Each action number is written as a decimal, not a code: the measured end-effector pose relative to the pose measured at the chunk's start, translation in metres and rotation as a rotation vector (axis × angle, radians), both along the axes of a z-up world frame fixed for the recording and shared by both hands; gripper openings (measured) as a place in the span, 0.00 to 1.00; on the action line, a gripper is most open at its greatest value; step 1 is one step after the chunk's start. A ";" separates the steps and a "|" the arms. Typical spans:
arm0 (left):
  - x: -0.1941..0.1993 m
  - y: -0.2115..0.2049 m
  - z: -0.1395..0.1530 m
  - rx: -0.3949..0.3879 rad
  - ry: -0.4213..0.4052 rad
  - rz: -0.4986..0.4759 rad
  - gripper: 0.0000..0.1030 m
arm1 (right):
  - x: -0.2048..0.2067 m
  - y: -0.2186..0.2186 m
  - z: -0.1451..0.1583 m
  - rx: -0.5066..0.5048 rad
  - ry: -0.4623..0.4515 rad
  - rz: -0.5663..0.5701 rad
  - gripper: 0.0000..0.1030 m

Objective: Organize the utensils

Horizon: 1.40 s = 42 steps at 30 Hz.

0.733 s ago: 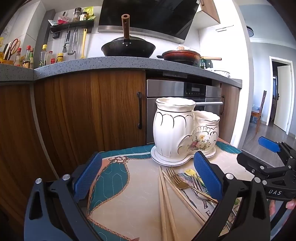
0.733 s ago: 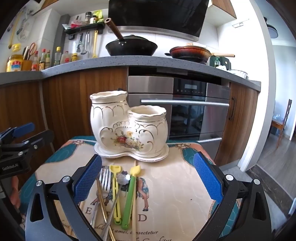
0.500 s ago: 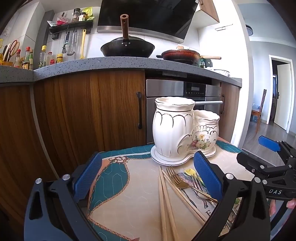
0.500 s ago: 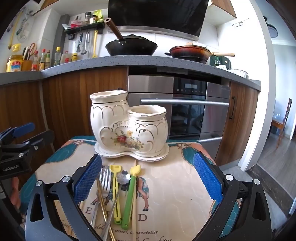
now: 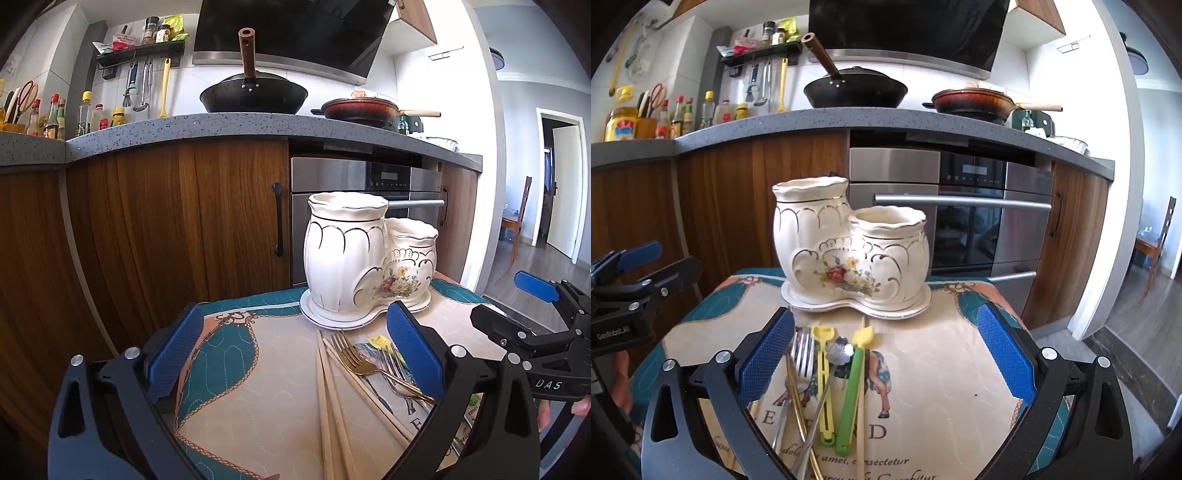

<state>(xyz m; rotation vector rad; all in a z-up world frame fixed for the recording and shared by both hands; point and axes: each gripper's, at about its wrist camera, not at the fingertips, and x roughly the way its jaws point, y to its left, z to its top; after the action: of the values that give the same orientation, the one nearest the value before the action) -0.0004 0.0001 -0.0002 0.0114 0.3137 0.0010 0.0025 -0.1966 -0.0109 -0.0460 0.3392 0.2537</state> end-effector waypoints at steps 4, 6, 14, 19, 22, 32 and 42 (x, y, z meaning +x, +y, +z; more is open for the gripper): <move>0.000 0.000 0.000 0.002 0.000 0.002 0.95 | 0.001 0.001 -0.001 0.000 0.001 -0.001 0.95; 0.000 0.000 0.000 0.001 0.001 0.002 0.95 | 0.001 0.001 -0.001 0.000 0.002 0.000 0.95; 0.000 0.000 0.000 0.002 0.000 0.002 0.95 | 0.001 0.000 -0.001 0.001 0.004 0.000 0.95; 0.000 -0.001 0.000 0.005 0.002 0.002 0.95 | 0.002 0.000 -0.001 0.002 0.006 0.001 0.95; 0.000 -0.001 0.000 0.005 0.002 0.002 0.95 | 0.002 0.000 -0.001 0.002 0.008 0.000 0.95; 0.000 -0.001 0.000 0.006 0.002 0.002 0.95 | 0.002 0.001 -0.003 0.002 0.011 0.000 0.95; 0.000 -0.001 0.000 0.005 0.003 0.002 0.95 | 0.004 0.001 -0.006 0.002 0.014 0.000 0.95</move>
<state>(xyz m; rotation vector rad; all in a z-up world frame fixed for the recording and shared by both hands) 0.0001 -0.0007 -0.0001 0.0164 0.3167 0.0033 0.0063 -0.1951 -0.0166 -0.0426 0.3529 0.2548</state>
